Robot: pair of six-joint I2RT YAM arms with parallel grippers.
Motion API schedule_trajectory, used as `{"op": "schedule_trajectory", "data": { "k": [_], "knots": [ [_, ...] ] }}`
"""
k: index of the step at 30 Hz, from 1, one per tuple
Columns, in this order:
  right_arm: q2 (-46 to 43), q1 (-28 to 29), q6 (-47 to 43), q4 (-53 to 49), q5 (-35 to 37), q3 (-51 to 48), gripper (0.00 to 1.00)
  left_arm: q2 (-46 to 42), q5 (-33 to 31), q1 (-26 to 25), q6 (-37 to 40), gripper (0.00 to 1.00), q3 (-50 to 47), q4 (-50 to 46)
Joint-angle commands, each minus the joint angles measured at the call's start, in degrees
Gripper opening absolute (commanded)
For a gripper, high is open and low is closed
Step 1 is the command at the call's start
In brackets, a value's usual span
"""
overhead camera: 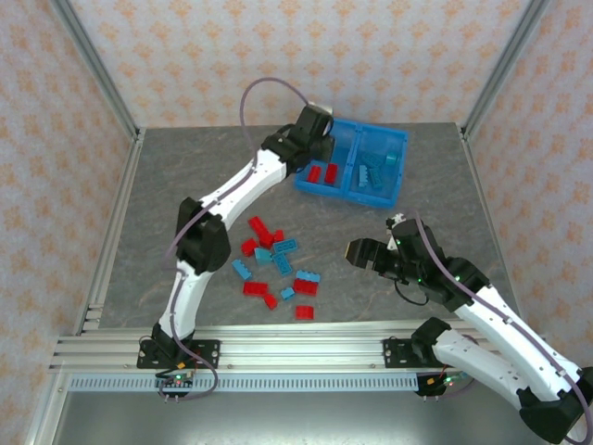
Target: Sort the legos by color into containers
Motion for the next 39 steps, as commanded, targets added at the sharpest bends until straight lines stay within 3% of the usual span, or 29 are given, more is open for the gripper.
{"op": "schedule_trajectory", "data": {
  "k": [1,3,6,11,15,19,22,29,33,37,39],
  "knots": [
    [-1.0,0.3,0.6,-0.6,2.1,1.6,0.86,10.6,-3.4,1.3,1.8,0.3,12.5,-4.7],
    [-1.1,0.3,0.5,-0.9,1.8,1.6,0.86,16.1,-3.7,1.4,3.2,0.31,20.9,-5.4],
    [-1.1,0.3,0.3,-1.5,1.9,1.8,0.86,20.4,-3.4,1.4,4.9,0.33,26.1,-3.1],
    [-1.1,0.3,0.3,-1.2,2.2,1.6,0.86,21.1,-3.4,1.5,5.6,0.41,26.1,-0.9],
    [-0.7,0.3,0.7,0.6,1.7,1.2,0.87,19.0,-1.7,1.3,4.4,0.55,25.4,-3.5],
    [0.0,0.4,0.6,0.4,1.5,1.8,0.86,12.5,-2.5,0.4,2.9,0.56,20.3,-4.7],
    [-0.1,0.3,0.5,-0.2,1.6,2.0,0.86,2.9,-4.0,-0.7,1.1,0.56,9.6,-3.0],
    [-0.7,0.3,1.1,0.0,1.1,0.3,0.87,-33.7,-6.1,-2.0,-9.2,0.56,-39.3,9.4],
    [-0.3,0.4,1.0,1.0,0.5,-0.4,0.87,-51.7,-8.3,-2.1,-15.8,0.56,-61.3,5.6],
    [1.0,0.4,0.3,2.1,0.1,-0.3,0.87,-62.5,-8.5,-1.7,-19.4,0.56,-73.6,-2.7],
    [2.2,0.4,0.1,2.7,-0.2,-0.2,0.87,-65.9,-5.6,-1.7,-22.7,0.56,-78.7,-3.8]
  ]
}}
